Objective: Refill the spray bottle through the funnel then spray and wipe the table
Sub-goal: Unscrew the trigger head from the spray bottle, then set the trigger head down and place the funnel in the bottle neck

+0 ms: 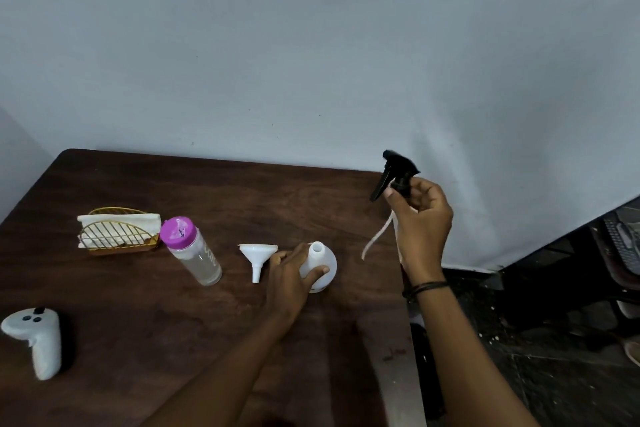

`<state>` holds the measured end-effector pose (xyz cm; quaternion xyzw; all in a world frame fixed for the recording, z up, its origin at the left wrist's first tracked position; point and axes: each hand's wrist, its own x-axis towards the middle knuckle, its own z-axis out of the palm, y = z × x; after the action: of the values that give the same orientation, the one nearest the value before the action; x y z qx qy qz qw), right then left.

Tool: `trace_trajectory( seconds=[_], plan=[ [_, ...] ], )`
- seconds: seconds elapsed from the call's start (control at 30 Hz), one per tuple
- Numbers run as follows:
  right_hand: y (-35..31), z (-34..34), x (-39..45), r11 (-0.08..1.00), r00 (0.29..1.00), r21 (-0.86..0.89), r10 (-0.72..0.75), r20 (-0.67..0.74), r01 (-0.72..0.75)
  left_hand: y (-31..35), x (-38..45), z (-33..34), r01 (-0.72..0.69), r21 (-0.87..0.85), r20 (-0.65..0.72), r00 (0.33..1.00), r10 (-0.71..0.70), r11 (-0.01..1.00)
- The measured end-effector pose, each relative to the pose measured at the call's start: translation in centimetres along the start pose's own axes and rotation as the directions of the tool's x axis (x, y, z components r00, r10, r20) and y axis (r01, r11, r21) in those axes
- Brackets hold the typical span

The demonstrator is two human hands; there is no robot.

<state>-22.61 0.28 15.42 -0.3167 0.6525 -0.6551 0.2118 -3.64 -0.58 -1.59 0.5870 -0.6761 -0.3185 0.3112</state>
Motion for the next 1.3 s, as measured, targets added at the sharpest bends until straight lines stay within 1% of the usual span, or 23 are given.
trace_trajectory(
  seconds=[0.07, 0.17, 0.23, 0.3, 0.37, 0.47, 0.63, 0.73, 0.97, 1.03, 1.07, 1.13, 1.2, 1.23, 1.3],
  plan=[
    [2.8, -0.4, 0.9, 0.978, 0.994, -0.189, 0.099, 0.04, -0.09, 0.0, 0.0, 0.0, -0.01, 0.009, -0.002, 1.0, 0.01, 1.0],
    [7.6, -0.9, 1.1, 0.866, 0.953, -0.453, 0.285, 0.102, -0.211, 0.3, 0.0, -0.1, -0.036, 0.035, -0.019, 0.999, 0.037, 0.999],
    [10.7, -1.3, 0.5, 0.784, 0.915, -0.568, 0.383, 0.123, -0.252, 0.5, -0.2, -0.3, -0.048, 0.052, -0.026, 0.998, 0.05, 0.997],
    [13.4, -1.8, -0.1, 0.722, 0.884, -0.638, 0.448, 0.135, -0.269, 0.7, -0.2, -0.3, -0.051, 0.059, -0.023, 0.998, 0.052, 0.997],
    [15.1, -1.8, -0.5, 0.69, 0.858, -0.658, 0.497, 0.128, -0.301, 0.7, -0.2, -0.3, -0.062, 0.077, -0.02, 0.998, 0.064, 0.995],
    [15.9, -1.4, -0.8, 0.675, 0.851, -0.667, 0.511, 0.116, -0.315, 0.5, -0.3, -0.4, -0.072, 0.096, -0.013, 0.997, 0.073, 0.993],
    [16.6, -1.3, -1.6, 0.691, 0.874, -0.649, 0.479, 0.082, -0.318, 0.3, -0.6, -0.2, -0.092, 0.121, -0.013, 0.995, 0.094, 0.988],
    [17.2, -1.4, -1.8, 0.697, 0.881, -0.643, 0.467, 0.07, -0.318, 0.5, -0.6, -0.2, -0.083, 0.116, -0.003, 0.996, 0.084, 0.99],
    [17.3, -2.0, -1.9, 0.73, 0.889, -0.614, 0.448, 0.097, -0.301, 0.6, -0.7, -0.8, -0.081, 0.124, 0.033, 0.996, 0.078, 0.989],
    [16.3, -2.0, -2.2, 0.748, 0.904, -0.604, 0.414, 0.103, -0.274, 0.4, -0.9, -1.3, -0.069, 0.094, 0.026, 0.997, 0.067, 0.993],
    [15.5, -1.9, -2.4, 0.762, 0.928, -0.601, 0.363, 0.091, -0.239, 0.4, -1.2, -1.7, -0.061, 0.067, 0.009, 0.998, 0.061, 0.996],
    [12.6, -1.3, -3.8, 0.822, 0.975, -0.554, 0.209, 0.074, -0.134, -0.2, -2.0, -2.6, -0.047, 0.024, -0.08, 0.996, 0.049, 0.999],
    [8.8, -0.1, -6.3, 0.894, 0.993, -0.447, 0.027, 0.118, 0.029, -1.2, -3.0, -3.7, -0.01, -0.028, -0.199, 0.98, 0.004, 1.0],
    [6.9, 0.6, -7.7, 0.908, 0.984, -0.4, -0.06, 0.169, 0.124, -1.9, -3.3, -4.3, 0.014, -0.052, -0.238, 0.971, -0.026, 0.999],
    [4.3, 2.6, -10.9, 0.894, 0.925, -0.323, -0.205, 0.319, 0.31, -3.6, -3.8, -5.4, 0.074, -0.07, -0.257, 0.962, -0.09, 0.995]
  ],
)
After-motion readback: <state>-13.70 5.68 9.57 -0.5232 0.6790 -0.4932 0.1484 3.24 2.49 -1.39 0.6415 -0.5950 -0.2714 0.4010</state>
